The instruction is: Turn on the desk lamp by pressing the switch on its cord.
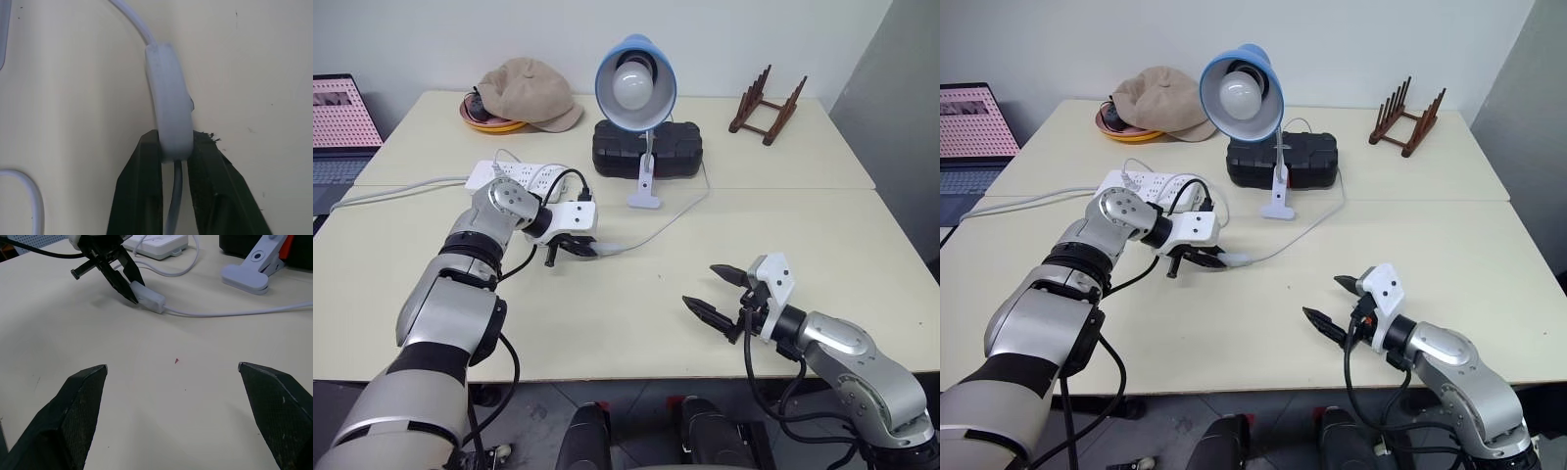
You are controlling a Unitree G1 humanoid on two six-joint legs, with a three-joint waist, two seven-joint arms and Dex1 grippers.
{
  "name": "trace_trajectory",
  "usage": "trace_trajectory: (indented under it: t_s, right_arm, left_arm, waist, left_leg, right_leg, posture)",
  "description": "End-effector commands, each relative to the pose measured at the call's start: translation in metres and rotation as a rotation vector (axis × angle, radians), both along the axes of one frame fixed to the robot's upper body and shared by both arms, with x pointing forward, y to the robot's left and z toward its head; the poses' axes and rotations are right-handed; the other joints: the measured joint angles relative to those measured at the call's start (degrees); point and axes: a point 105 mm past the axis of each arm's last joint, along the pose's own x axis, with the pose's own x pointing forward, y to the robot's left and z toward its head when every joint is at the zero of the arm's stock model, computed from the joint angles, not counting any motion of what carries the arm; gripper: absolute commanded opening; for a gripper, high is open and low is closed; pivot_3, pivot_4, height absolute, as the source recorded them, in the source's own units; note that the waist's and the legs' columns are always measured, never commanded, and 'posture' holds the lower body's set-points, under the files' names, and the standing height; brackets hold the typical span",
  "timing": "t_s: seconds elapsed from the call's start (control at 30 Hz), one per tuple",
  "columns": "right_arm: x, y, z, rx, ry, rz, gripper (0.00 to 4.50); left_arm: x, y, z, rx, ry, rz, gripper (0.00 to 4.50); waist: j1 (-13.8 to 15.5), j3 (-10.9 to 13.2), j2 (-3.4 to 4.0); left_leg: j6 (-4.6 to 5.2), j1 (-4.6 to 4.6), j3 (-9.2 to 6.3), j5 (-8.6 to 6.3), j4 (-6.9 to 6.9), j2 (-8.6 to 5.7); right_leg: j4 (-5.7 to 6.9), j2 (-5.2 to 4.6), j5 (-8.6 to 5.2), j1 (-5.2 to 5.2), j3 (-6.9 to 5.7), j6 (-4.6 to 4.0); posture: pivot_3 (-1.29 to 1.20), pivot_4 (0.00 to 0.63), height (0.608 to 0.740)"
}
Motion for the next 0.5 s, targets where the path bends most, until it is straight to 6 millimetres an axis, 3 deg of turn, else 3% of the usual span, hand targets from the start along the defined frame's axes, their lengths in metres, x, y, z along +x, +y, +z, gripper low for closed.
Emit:
trace_trajectory:
  t_s: [0.03,0.13,0.2,0.33,0.5]
  right_arm:
    - [-0.001,0.000,0.012,0.016,-0.036,0.009,4.50]
    - [-0.003,0.000,0.011,0.035,-0.019,0.011,4.50]
    - [-0.006,0.005,0.013,0.176,0.068,0.022,4.50]
    - [-0.014,0.011,0.028,0.511,0.258,0.088,4.50]
    - [-0.017,0.017,0.050,0.717,0.359,0.181,4.50]
  left_arm:
    - [0.002,-0.009,0.018,-0.146,0.064,0.046,0.38]
    - [-0.001,-0.022,0.028,-0.297,0.206,0.096,0.38]
    - [-0.010,-0.039,0.041,-0.475,0.421,0.139,0.38]
    - [-0.048,-0.071,0.068,-0.716,0.804,0.124,0.38]
    - [-0.084,-0.088,0.075,-0.795,0.979,0.115,0.38]
  waist:
    - [-0.01,0.00,0.00]
    - [-0.05,0.00,0.00]
    - [-0.13,0.00,0.00]
    - [-0.71,0.01,0.00]
    - [-1.48,0.00,0.00]
  left_leg:
    - [0.00,0.00,0.00,0.00,0.01,0.00]
    - [0.00,0.00,0.00,0.00,0.01,0.00]
    - [0.00,0.00,-0.02,0.00,0.01,0.00]
    - [0.00,-0.05,-0.14,0.00,0.00,0.01]
    - [0.01,0.06,-0.16,0.00,0.00,0.04]
  right_leg:
    - [0.00,0.00,0.00,0.00,0.00,0.00]
    - [0.02,0.00,0.00,0.00,0.00,0.00]
    - [0.03,0.00,0.00,0.01,-0.02,0.00]
    - [0.08,0.02,0.00,0.00,-0.06,-0.01]
    - [0.17,0.00,-0.01,0.05,-0.07,-0.03]
  posture:
    - [0.00,0.150,0.740]
    - [0.00,0.150,0.740]
    - [0.00,0.150,0.740]
    - [0.00,0.150,0.740]
    - [0.00,0.150,0.740]
